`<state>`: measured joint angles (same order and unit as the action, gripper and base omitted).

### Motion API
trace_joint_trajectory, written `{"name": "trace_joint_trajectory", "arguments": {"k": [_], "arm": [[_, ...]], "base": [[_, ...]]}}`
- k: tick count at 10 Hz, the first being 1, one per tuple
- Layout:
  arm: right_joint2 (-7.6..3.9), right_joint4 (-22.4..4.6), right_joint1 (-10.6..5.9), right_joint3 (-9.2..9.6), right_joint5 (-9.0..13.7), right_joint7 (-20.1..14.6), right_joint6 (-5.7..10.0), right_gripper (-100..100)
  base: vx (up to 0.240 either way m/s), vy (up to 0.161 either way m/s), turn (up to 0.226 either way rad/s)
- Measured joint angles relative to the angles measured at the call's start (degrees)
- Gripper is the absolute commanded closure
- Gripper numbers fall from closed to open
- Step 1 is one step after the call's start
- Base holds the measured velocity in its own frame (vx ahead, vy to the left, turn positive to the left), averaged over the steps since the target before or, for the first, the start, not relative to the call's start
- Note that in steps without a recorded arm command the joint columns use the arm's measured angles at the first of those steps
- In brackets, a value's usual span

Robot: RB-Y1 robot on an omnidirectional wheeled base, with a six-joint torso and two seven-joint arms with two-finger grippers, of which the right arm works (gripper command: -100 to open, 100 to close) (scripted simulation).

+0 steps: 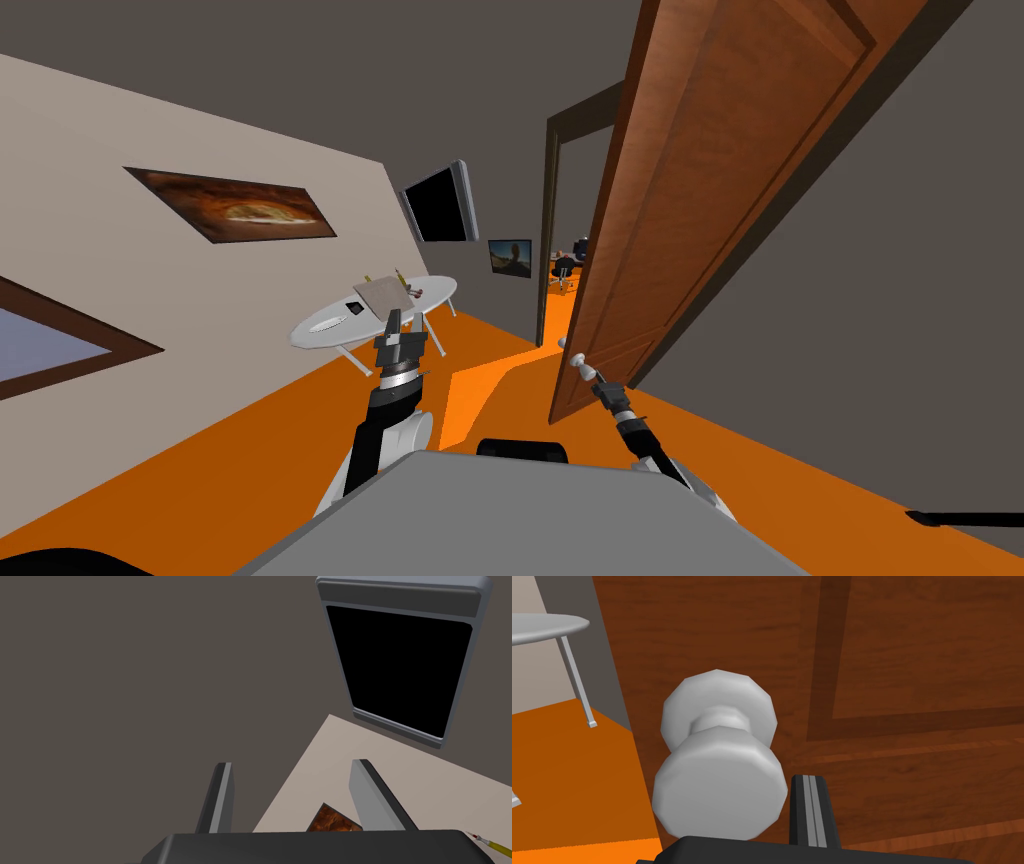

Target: Pull the door open

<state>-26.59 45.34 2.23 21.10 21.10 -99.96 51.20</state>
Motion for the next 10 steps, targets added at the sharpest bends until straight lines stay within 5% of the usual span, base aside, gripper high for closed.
{"name": "trace_joint_trajectory", "arguments": {"k": [3, 10], "arm": [[0.03, -2.1, -0.78, 0.52, -0.3, -0.9, 1.71, -100], [-0.39, 0.7, 0.33, 0.85, -0.5, -0.6, 0.66, -100]], "base": [[-0.006, -0.005, 0.001], [-0.020, -0.020, 0.006]]}}
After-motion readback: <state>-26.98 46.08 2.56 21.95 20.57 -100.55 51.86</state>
